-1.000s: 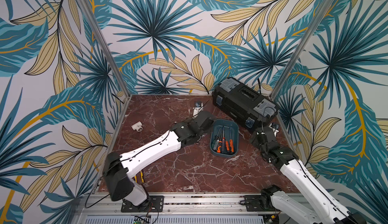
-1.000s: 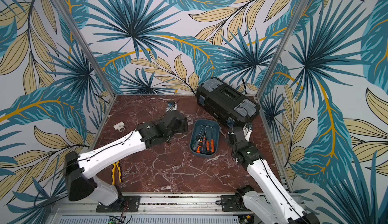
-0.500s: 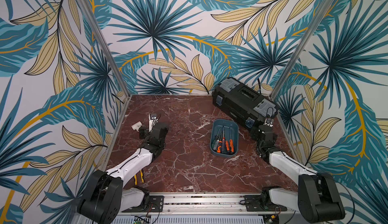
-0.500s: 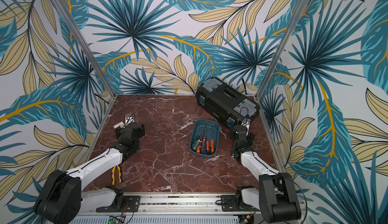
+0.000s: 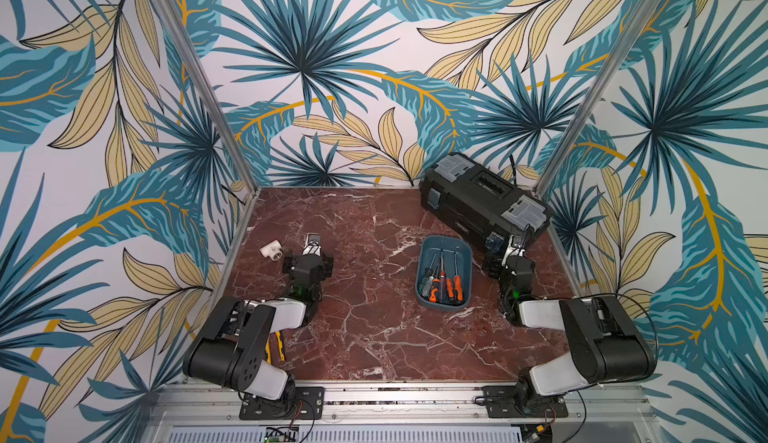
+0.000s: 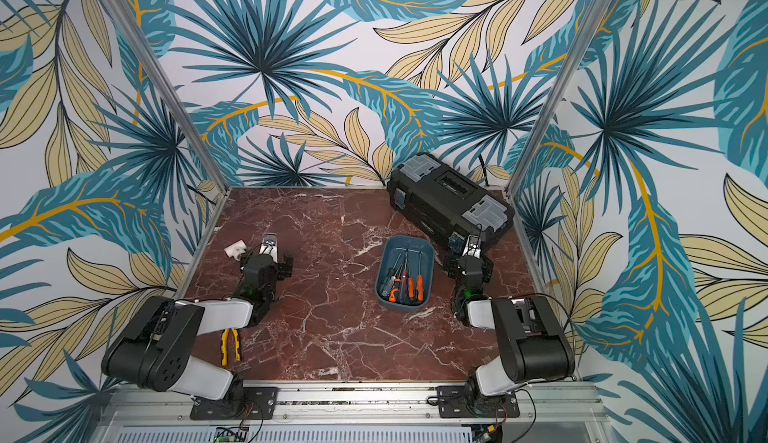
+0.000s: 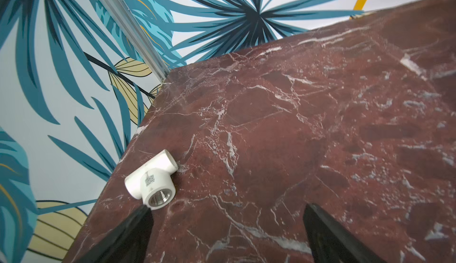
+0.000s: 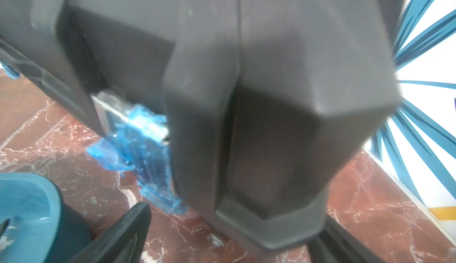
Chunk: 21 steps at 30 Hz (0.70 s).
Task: Put the screwdriver on the desktop into the storage box
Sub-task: Reset both arms
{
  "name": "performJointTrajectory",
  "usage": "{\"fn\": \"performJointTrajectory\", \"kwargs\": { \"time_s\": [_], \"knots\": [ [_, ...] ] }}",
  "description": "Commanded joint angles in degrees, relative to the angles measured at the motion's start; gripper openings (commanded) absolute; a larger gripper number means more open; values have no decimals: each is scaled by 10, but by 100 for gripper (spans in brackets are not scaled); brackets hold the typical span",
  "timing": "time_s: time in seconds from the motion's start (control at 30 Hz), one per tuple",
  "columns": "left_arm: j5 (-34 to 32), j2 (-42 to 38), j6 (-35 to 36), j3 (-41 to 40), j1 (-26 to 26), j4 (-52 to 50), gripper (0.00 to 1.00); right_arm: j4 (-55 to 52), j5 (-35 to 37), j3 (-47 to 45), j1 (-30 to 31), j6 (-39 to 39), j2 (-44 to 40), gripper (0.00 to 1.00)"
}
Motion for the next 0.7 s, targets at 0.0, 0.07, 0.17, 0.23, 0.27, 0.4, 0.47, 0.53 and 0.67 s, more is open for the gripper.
{"fn": "performJointTrajectory", "kwargs": {
  "time_s": [0.0, 0.07, 0.17, 0.23, 0.27, 0.4, 0.47, 0.53, 0.67],
  "knots": [
    [76, 43, -21, -36, 35, 159, 100, 17, -12, 4, -1, 6, -7, 100],
    [68, 20, -35, -12, 38, 75, 100, 18, -11, 4, 0, 5, -7, 100],
    [68, 33, -33, -21, 39, 111, 100, 18, -11, 4, 0, 5, -7, 100],
    [68, 24, -34, -15, 39, 89, 100, 18, -11, 4, 0, 5, -7, 99],
    [69, 13, -38, -6, 38, 52, 100, 17, -11, 4, 0, 6, -7, 100],
    [83, 16, -41, -2, 45, 48, 100, 17, -11, 5, 0, 5, -7, 100],
    [91, 16, -42, -1, 49, 47, 100, 17, -11, 5, 0, 5, -7, 100],
    [92, 15, -43, 0, 49, 42, 100, 16, -11, 5, -1, 5, -7, 100],
    [95, 14, -39, -3, 48, 47, 100, 19, -10, 2, 0, 4, -10, 100]
  ]
}}
